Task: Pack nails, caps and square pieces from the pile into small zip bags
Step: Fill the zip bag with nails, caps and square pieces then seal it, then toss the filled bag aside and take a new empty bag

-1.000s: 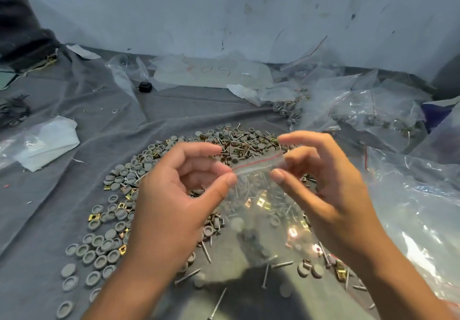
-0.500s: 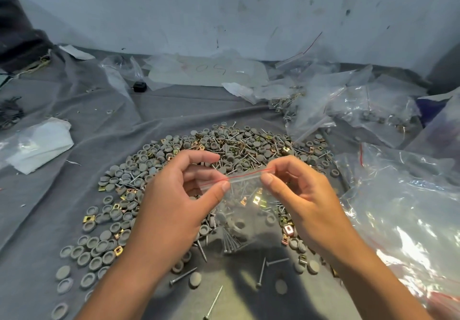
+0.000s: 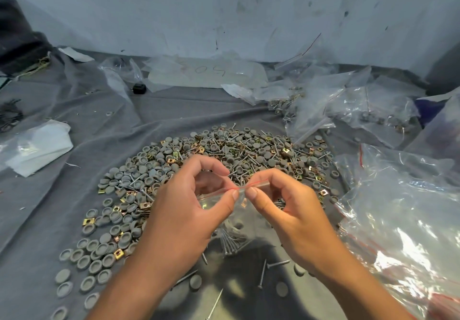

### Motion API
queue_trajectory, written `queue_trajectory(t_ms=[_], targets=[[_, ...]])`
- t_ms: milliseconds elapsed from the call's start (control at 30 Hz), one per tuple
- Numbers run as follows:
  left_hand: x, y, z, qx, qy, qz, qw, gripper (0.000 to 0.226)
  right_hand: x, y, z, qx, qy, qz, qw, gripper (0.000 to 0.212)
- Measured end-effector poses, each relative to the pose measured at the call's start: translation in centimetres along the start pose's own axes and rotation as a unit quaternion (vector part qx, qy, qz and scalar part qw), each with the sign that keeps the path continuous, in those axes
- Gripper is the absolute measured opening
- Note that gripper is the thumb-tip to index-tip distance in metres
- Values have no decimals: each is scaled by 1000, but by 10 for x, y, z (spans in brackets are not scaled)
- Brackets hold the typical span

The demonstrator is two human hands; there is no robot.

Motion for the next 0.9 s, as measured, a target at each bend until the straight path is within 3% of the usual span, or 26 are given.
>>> queue_trajectory(t_ms=[233,467,700,900], targets=[[2,-12,5,-12,-27,-36,999,32,-1,-7,-7,46,30,-36,998,11],[0,-9,1,-20,-40,-21,999,33,1,-8,-4,57,14,-55,997,19],[4,-14,8,-52,-58,-7,997,32,2,-20,-11,176,60,-98,978,34],[4,-9,-2,-72,-39,30,996,36,5,-21,-13,243,101,-71,962,32]])
Point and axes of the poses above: each hand's wrist, its own x-axis towards the middle knuckle, its own y-axis out of the palm, z = x × y, the point moved 10 cm from there along x, towards the middle knuckle, and after that the axes turned 11 degrees about -y, right-handed, at the moved point
